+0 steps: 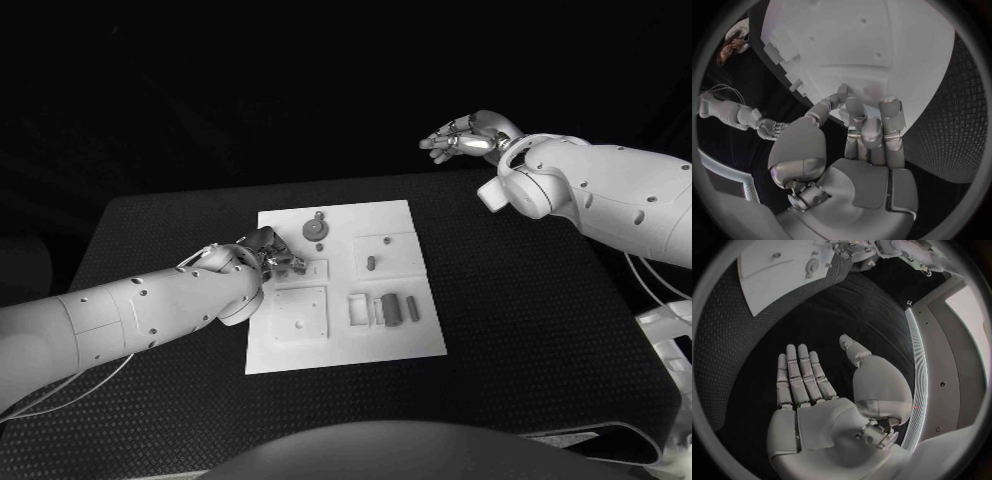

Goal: Assemble the parts on the task board

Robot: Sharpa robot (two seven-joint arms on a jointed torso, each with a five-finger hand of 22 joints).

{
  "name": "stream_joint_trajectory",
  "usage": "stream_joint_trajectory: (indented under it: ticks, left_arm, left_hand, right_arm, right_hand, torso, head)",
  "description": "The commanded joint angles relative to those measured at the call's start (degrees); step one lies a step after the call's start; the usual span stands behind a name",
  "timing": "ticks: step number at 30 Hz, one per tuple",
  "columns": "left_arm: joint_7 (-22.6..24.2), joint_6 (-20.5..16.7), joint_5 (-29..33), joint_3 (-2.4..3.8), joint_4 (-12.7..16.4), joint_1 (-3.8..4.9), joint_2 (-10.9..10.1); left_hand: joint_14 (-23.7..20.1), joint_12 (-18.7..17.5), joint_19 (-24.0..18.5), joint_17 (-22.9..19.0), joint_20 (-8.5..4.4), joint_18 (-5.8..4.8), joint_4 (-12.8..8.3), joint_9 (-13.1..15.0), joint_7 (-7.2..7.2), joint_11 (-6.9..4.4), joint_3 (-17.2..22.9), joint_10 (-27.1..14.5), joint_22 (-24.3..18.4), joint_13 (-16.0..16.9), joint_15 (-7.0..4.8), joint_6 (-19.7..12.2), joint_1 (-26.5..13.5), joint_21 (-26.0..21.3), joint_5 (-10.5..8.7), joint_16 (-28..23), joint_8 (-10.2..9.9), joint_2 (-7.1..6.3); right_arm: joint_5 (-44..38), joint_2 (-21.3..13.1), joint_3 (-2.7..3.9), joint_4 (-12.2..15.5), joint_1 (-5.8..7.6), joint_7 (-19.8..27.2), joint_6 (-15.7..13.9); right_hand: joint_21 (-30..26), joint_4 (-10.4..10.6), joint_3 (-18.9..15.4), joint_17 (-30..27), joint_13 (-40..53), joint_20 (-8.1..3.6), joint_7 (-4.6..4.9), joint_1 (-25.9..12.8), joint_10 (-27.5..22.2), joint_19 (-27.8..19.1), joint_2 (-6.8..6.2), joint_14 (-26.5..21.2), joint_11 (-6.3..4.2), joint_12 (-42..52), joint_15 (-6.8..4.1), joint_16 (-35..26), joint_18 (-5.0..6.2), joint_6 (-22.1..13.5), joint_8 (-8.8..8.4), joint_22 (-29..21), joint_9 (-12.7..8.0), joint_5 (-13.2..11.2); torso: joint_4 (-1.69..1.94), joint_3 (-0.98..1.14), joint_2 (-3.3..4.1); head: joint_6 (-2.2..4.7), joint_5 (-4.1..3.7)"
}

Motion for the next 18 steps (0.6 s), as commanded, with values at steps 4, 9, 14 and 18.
stream_joint_trajectory:
  ticks: [4, 9, 14, 18]
  left_arm:
    - [-0.5, 1.8, -1.8, -0.12, 0.1, -0.13, 0.3]
    - [-0.5, 2.4, -3.4, -0.12, 0.1, -0.13, 0.6]
    - [-0.7, 3.1, -4.0, -0.12, 0.1, -0.13, 0.7]
    - [-0.9, 3.6, -4.5, -0.12, 0.3, -0.13, 0.8]
  left_hand:
    - [0.1, 0.5, 0.6, 0.3, 0.08, 1.04, -1.4, 0.4, -0.30, -0.29, 2.2, 0.9, 1.2, 0.0, -0.47, 1.3, 4.0, 0.6, 2.07, 0.6, 1.0, 3.81]
    - [0.2, 0.8, 0.8, 0.5, 0.15, 0.98, -1.3, 0.6, -0.52, -0.43, 2.1, 1.2, 1.3, 0.2, -0.56, 1.7, 3.9, 0.9, 3.86, 0.9, 1.3, 3.59]
    - [0.2, 0.9, 0.8, 0.5, 0.18, 0.96, -1.4, 0.7, -0.59, -0.48, 2.2, 1.4, 1.3, 0.2, -0.59, 1.9, 4.0, 1.1, 4.31, 1.1, 1.5, 3.66]
    - [0.2, 0.9, 0.8, 0.5, 0.19, 0.95, -1.4, 0.7, -0.61, -0.49, 2.2, 1.4, 1.3, 0.2, -0.59, 1.9, 4.1, 1.1, 4.42, 1.1, 1.5, 3.71]
  right_arm:
    - [0.0, 0.1, 0.03, 0.0, -0.02, 0.6, 0.8]
    - [0.0, 0.2, 0.03, 0.0, -0.02, 0.6, 0.8]
    - [0.0, 0.3, 0.03, 0.0, -0.02, 0.6, 0.8]
    - [0.0, 0.3, 0.03, 0.0, -0.02, 0.6, 0.8]
  right_hand:
    - [-0.2, 0.4, -0.1, 0.1, -0.1, -0.01, 3.29, -0.6, -0.5, 0.0, 0.01, -0.3, 0.12, 0.3, 0.00, -0.3, -0.89, -0.4, 0.28, 0.1, -0.1, 0.0]
    - [-0.3, 0.4, -0.1, 0.1, -0.1, -0.01, 3.29, -0.6, -0.5, 0.0, 0.01, -0.3, 0.11, 0.3, 0.01, -0.3, -0.89, -0.4, 0.28, 0.1, -0.1, 0.0]
    - [-0.3, 0.4, -0.1, 0.1, -0.1, -0.01, 3.30, -0.6, -0.5, 0.0, 0.02, -0.3, 0.12, 0.3, 0.01, -0.3, -0.89, -0.4, 0.29, 0.1, -0.1, 0.0]
    - [-0.3, 0.4, -0.1, 0.1, -0.1, -0.01, 3.29, -0.6, -0.5, 0.0, 0.03, -0.3, 0.12, 0.3, 0.01, -0.3, -0.89, -0.4, 0.29, 0.2, -0.1, 0.0]
  torso:
    - [0.00, 0.01, 0.02]
    - [-0.01, 0.00, 0.01]
    - [-0.01, 0.03, 0.02]
    - [-0.03, -0.01, 0.02]
  head:
    - [0.01, 0.05]
    - [-0.01, 0.13]
    - [-0.04, 0.20]
    - [-0.02, 0.13]
